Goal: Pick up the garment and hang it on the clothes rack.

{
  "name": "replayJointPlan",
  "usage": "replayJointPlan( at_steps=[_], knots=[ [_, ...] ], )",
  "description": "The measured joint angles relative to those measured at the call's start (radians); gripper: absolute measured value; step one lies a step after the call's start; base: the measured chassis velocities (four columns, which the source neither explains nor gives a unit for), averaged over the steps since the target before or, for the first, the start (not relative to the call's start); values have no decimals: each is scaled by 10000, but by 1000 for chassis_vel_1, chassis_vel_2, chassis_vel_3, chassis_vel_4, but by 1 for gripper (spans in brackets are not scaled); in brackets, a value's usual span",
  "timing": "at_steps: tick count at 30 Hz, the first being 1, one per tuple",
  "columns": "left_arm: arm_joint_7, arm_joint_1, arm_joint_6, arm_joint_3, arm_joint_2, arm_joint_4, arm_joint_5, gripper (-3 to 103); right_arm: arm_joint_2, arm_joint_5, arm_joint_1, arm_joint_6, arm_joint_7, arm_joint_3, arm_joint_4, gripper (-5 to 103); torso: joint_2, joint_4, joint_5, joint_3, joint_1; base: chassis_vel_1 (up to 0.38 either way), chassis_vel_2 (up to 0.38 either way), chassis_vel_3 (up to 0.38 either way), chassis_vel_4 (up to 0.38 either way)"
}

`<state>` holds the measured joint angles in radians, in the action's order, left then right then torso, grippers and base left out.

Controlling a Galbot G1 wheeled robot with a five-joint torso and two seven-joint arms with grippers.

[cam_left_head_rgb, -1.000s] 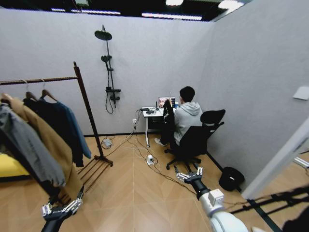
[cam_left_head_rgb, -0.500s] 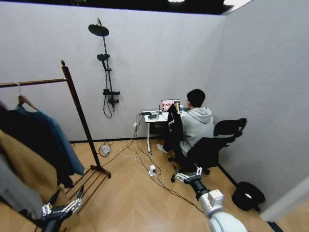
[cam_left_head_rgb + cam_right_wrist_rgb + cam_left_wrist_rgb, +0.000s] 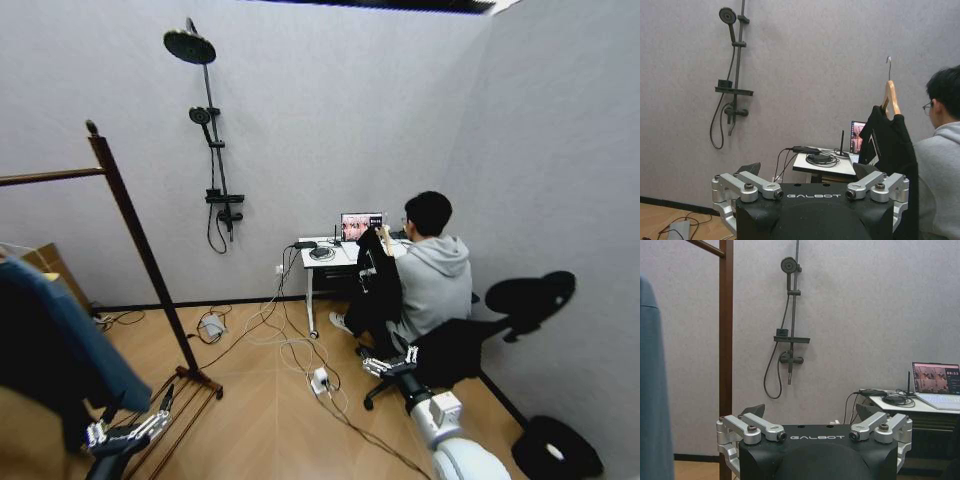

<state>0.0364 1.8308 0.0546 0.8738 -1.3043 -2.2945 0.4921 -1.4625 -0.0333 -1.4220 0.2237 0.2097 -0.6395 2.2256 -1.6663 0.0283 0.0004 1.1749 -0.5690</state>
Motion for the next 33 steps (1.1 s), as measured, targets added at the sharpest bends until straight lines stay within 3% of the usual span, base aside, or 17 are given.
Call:
replayJointPlan(
  at_steps=[1, 3, 6, 8, 13, 15, 16, 17, 18, 19, 23, 24, 26, 28, 29, 30, 33],
  knots=[
    [1, 0, 0, 1, 0, 0, 0, 100, 0, 11, 11, 16, 0, 2, -3, 100, 0, -3, 8, 0, -1, -310, 330, 284, -306],
    [0, 0, 0, 0, 1, 0, 0, 100, -2, 29, 35, 105, 0, 7, -2, 100, -2, 1, -16, -3, 4, -335, 295, 343, -311],
    [1, -1, 0, 0, 0, 0, 0, 100, -1, 64, 44, 145, -2, 17, -4, 100, 2, -2, 3, 0, -3, -302, 302, 313, -304],
    [-2, -2, 0, 0, 2, 0, 0, 100, -4, 77, 77, 148, -40, 46, -22, 100, 0, 1, -8, -1, -1, -287, 288, 280, -273],
    [0, -2, 0, 0, 2, 0, 0, 100, 29, 248, 187, 171, -661, 66, 79, 100, 4, 5, 0, 1, -10, -181, 192, 186, -192],
    [-1, -1, 0, 0, 2, 0, 0, 100, 134, 502, 309, 607, -1375, 33, 416, 100, 2, -5, -6, 0, -6, -73, 98, -7, -30],
    [-1, -1, 0, 0, 2, 0, 0, 100, 134, 502, 309, 607, -1375, 33, 416, 100, 2, -5, -6, 0, -6, -33, 79, -7, -5],
    [-2, 0, 0, 0, 1, 0, 0, 100, 277, 498, 482, 1071, -1709, -67, 602, 100, 2, -7, -1, 0, -4, 9, 18, 25, 61],
    [-1, 0, 0, 0, 1, 0, 0, 100, 546, 285, 729, 1513, -1899, -234, 725, 100, 0, 3, -3, -2, 4, 9, -56, -16, 61],
    [-1, 0, 0, 0, 1, 0, 0, 100, 546, 285, 729, 1513, -1899, -234, 725, 100, 0, 3, -3, -2, 4, 9, -56, -16, 61],
    [3, 2, 0, 0, 1, 0, 0, 100, 1394, -572, 1534, 2020, -1923, -1008, 635, 100, -8, -1, -4, -6, 15, 41, -62, -40, 50],
    [-4, 3, 0, 1, 0, 0, 0, 100, 1844, -1170, 1911, 2107, -1569, -1546, 411, 100, -9, -1, -2, -4, 15, 54, -34, -29, 45],
    [-2, 2, 0, 0, 0, 0, 0, 100, 2163, -1609, 2139, 2098, -1243, -1859, 219, 100, -9, -1, -1, -5, 15, 0, 0, 0, 0],
    [1, 0, 0, 0, 0, 0, 0, 100, 3263, -2982, 2657, 1867, -384, -2426, -506, 100, -4, 0, -1, -2, 6, 0, 0, 0, 0],
    [1, 0, 0, 0, 0, 0, 0, 100, 3263, -2982, 2657, 1867, -384, -2426, -506, 100, -4, 0, -1, -2, 6, 0, 0, 0, 0],
    [0, 1, 0, 0, 0, 0, 0, 100, 3899, -3701, 2936, 1755, -171, -2572, -983, 100, -1, 2, -1, -1, 1, 0, 0, 0, 0],
    [0, 0, 0, 0, 1, 0, 0, 100, 4532, -4349, 3385, 1631, -37, -2602, -1615, 100, 0, 1, -1, 0, -1, 0, 0, 0, 0]
  ],
)
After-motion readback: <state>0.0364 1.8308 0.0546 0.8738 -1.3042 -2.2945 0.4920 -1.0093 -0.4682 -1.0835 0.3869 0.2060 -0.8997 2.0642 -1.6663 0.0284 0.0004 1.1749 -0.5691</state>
